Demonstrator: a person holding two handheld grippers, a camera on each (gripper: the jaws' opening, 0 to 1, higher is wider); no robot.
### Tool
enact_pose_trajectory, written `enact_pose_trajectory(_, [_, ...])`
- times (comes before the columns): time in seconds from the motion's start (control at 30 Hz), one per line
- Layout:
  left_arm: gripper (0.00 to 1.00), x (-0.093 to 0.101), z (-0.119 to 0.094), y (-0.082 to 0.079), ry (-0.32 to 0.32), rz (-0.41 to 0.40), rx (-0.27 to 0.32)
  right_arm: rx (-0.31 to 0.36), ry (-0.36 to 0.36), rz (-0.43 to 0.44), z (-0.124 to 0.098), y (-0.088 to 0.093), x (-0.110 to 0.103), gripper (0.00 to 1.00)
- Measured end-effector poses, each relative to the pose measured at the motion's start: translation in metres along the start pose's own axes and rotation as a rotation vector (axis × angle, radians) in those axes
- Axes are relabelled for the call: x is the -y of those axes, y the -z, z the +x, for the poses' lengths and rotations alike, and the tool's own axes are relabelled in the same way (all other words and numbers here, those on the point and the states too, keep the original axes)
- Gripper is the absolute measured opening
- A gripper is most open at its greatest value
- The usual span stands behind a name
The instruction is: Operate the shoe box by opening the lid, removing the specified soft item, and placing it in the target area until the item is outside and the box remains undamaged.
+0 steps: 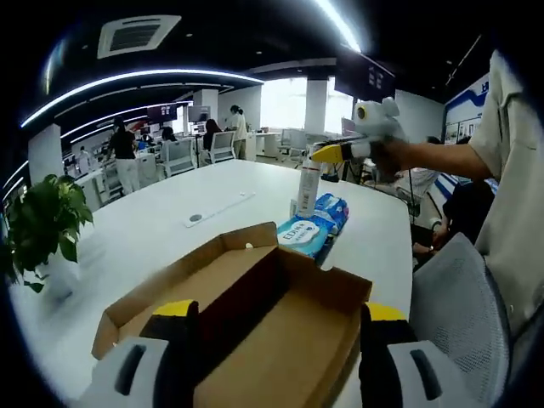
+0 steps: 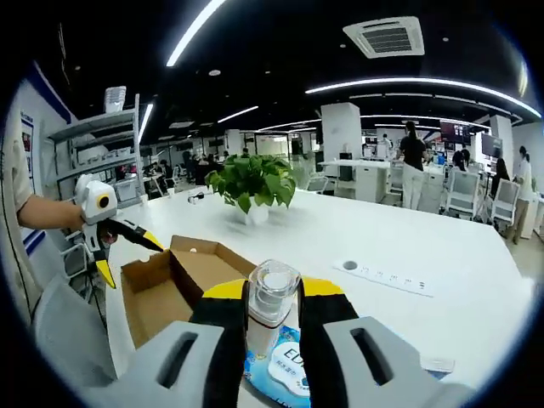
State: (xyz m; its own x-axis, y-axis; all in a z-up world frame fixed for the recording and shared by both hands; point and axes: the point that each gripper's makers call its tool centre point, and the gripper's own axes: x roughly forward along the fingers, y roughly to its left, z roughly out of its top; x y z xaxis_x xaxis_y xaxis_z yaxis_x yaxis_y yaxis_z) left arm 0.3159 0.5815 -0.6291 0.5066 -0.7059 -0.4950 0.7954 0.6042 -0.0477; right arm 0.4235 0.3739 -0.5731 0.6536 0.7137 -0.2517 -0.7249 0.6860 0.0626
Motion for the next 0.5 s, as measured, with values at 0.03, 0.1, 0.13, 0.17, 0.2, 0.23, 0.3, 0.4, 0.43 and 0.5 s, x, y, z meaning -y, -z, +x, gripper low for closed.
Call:
enact_pose_trajectory(0.03, [0.80,-0.002,-0.003,0.000,-0.011,0.000,0.006,-0.002,0.002,-0.004,0.001,0.001,0.002,0.19])
enact_pose_trajectory(0.1, [0.80,-0.007,-0.009,-0.001,-0.038,0.005,0.027,-0.004,0.005,-0.018,0.004,0.001,0.008,0.19])
enact_pose_trajectory(0.13, [0.80,-0.009,-0.014,-0.001,-0.051,-0.007,0.035,-0.006,0.006,-0.026,0.006,0.003,0.014,0.19])
enact_pose_trajectory(0.17, [0.80,-0.011,-0.017,-0.001,-0.058,-0.015,0.041,-0.006,0.007,-0.029,0.006,0.003,0.015,0.19])
enact_pose_trajectory(0.2, [0.80,-0.013,-0.021,0.001,-0.070,-0.021,0.045,-0.006,0.009,-0.039,0.007,0.004,0.017,0.19])
enact_pose_trajectory(0.23, [0.81,-0.014,-0.024,0.002,-0.080,-0.023,0.046,-0.007,0.011,-0.044,0.008,0.004,0.019,0.19])
enact_pose_trajectory(0.3, [0.81,-0.019,-0.031,0.006,-0.103,-0.027,0.041,-0.012,0.015,-0.051,0.011,0.007,0.025,0.19])
enact_pose_trajectory(0.4, [0.82,-0.024,-0.041,0.010,-0.134,-0.041,0.042,-0.019,0.019,-0.061,0.015,0.010,0.033,0.19])
enact_pose_trajectory(0.43, [0.82,-0.026,-0.044,0.011,-0.145,-0.047,0.047,-0.022,0.021,-0.065,0.016,0.012,0.036,0.19])
enact_pose_trajectory(0.5, [0.82,-0.028,-0.051,0.013,-0.162,-0.056,0.053,-0.027,0.017,-0.070,0.018,0.015,0.040,0.19])
